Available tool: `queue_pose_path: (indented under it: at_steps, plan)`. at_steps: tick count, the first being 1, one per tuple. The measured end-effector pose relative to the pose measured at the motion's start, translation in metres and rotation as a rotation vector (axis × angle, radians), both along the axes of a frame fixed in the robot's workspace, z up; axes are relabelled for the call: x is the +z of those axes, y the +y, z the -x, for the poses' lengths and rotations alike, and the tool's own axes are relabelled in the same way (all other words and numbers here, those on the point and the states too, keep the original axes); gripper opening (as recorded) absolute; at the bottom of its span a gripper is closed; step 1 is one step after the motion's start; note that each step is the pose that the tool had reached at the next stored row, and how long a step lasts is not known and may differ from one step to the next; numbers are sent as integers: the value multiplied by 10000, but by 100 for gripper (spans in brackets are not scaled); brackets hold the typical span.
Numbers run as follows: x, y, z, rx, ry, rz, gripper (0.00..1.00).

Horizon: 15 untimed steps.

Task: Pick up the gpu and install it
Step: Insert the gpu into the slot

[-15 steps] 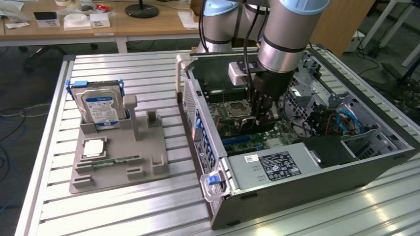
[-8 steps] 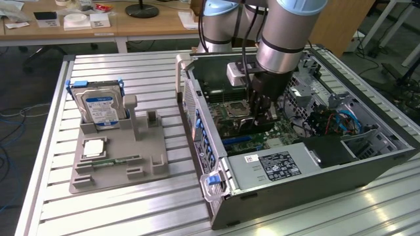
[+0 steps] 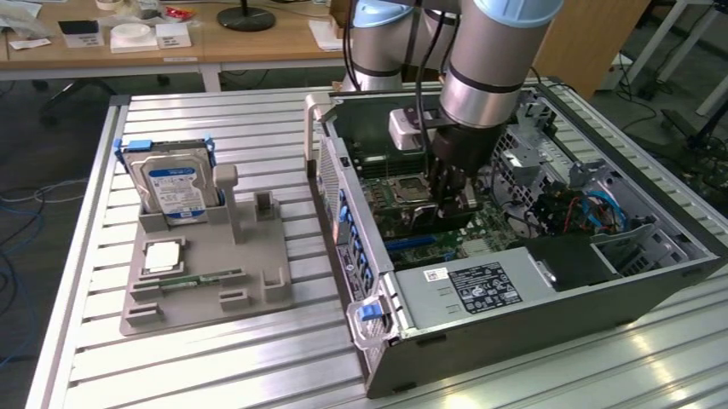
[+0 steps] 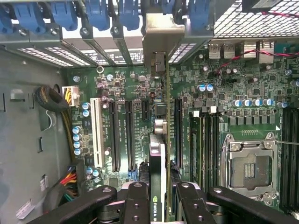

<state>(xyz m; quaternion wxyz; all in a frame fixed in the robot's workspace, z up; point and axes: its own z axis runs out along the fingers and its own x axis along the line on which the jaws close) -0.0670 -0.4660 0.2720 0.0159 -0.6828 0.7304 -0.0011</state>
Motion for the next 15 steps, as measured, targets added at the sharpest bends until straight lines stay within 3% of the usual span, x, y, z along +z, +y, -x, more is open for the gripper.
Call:
queue_pose_path:
  at_steps: [15]
  plan:
    - [-41, 18, 41, -7, 0, -9, 27]
